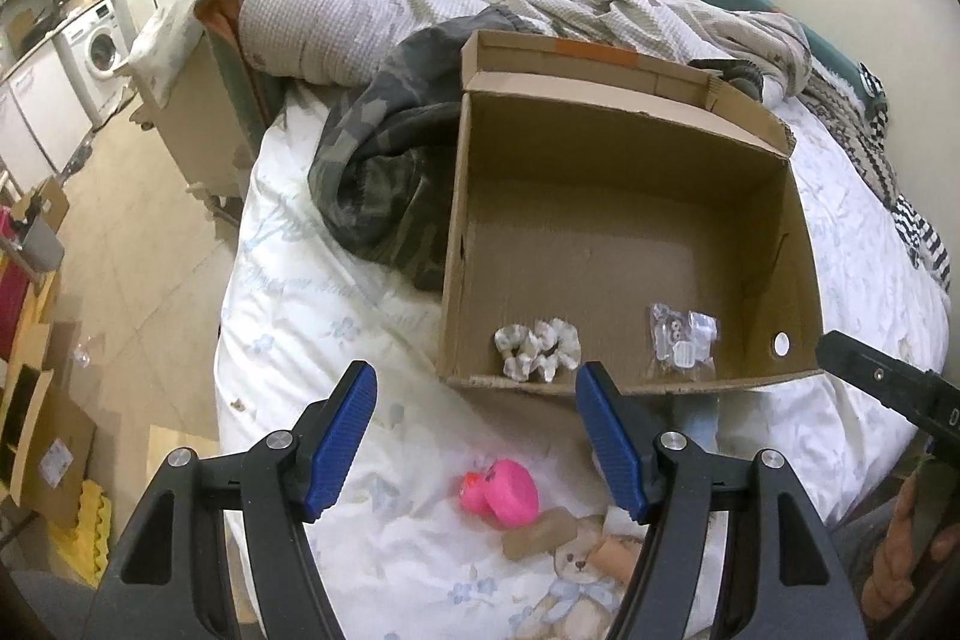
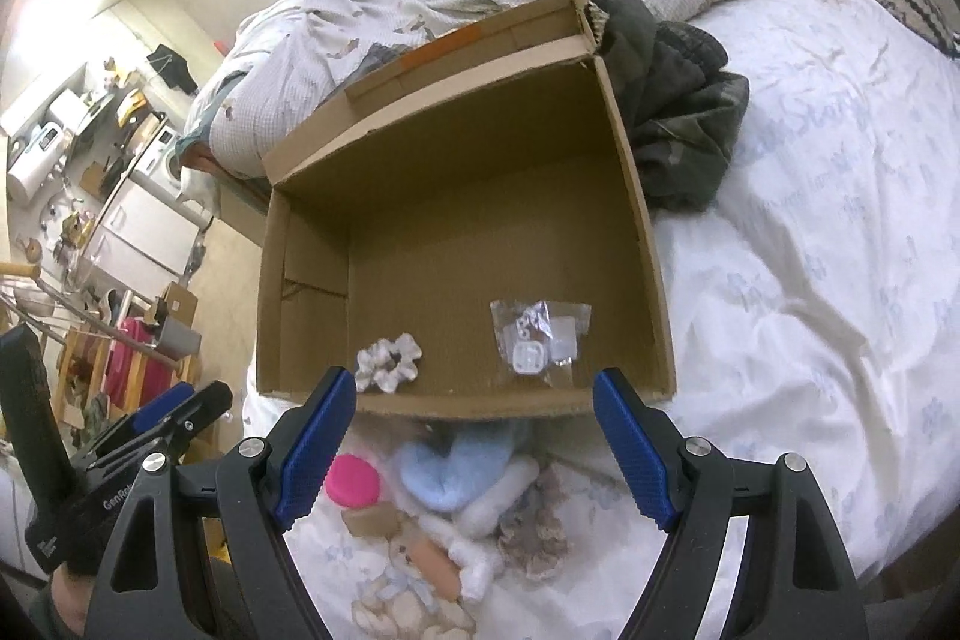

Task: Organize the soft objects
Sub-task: 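Withdraw both tools from the box toward the remaining items, then grasp the pink rubber duck with the left tool while the right tool grasps the light-blue plush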

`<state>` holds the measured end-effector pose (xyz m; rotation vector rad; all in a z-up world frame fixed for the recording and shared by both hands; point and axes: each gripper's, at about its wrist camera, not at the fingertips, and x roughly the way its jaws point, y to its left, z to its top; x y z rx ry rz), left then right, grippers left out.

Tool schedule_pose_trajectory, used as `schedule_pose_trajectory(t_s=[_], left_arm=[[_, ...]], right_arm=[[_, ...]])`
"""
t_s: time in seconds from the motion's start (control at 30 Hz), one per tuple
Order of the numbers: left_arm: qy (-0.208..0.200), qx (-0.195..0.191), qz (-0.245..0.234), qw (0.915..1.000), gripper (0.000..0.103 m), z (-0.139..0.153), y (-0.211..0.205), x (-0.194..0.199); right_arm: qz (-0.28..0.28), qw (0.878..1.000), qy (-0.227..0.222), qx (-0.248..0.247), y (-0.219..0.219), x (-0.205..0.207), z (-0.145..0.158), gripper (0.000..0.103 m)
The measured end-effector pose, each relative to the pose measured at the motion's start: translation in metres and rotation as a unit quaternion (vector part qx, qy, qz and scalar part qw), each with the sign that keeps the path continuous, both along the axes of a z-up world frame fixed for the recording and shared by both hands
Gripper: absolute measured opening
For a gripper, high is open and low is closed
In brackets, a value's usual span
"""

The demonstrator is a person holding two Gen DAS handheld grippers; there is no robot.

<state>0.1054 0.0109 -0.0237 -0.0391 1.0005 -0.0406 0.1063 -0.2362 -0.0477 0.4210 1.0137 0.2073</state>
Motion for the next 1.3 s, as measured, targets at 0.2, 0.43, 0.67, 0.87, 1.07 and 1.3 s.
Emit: schedule_pose_trajectory(t_s=[0.2,0.43,0.67,0.87,1.07,1.3], left_arm=[[0.007,0.012,0.002,0.9999,0.066,-0.006,0.006,-0.010],[0.060,0.011,0.031,0.9977,0.066,-0.032,0.031,-0.013],[0.166,-0.022,0.022,0.9856,0.066,-0.080,0.023,-0.004],[0.203,-0.061,0.017,0.9770,0.066,-0.104,0.006,0.011],[0.232,-0.007,0.012,0.9726,0.066,-0.129,-0.013,0.019],[0.248,-0.043,0.012,0.9678,0.044,-0.134,-0.009,0.026]], right_arm=[[0.008,1.000,0.011,-0.009,-0.001,-0.010,-0.004,0.086],[0.022,0.998,0.054,-0.019,0.000,-0.018,-0.020,0.086],[0.025,0.996,0.077,-0.020,0.003,-0.014,-0.031,0.086],[0.034,0.995,0.091,-0.027,0.008,-0.011,-0.039,0.086],[0.024,0.994,0.109,-0.017,0.002,-0.006,-0.047,0.086],[0.025,0.989,0.144,0.030,0.006,0.005,-0.066,0.086]])
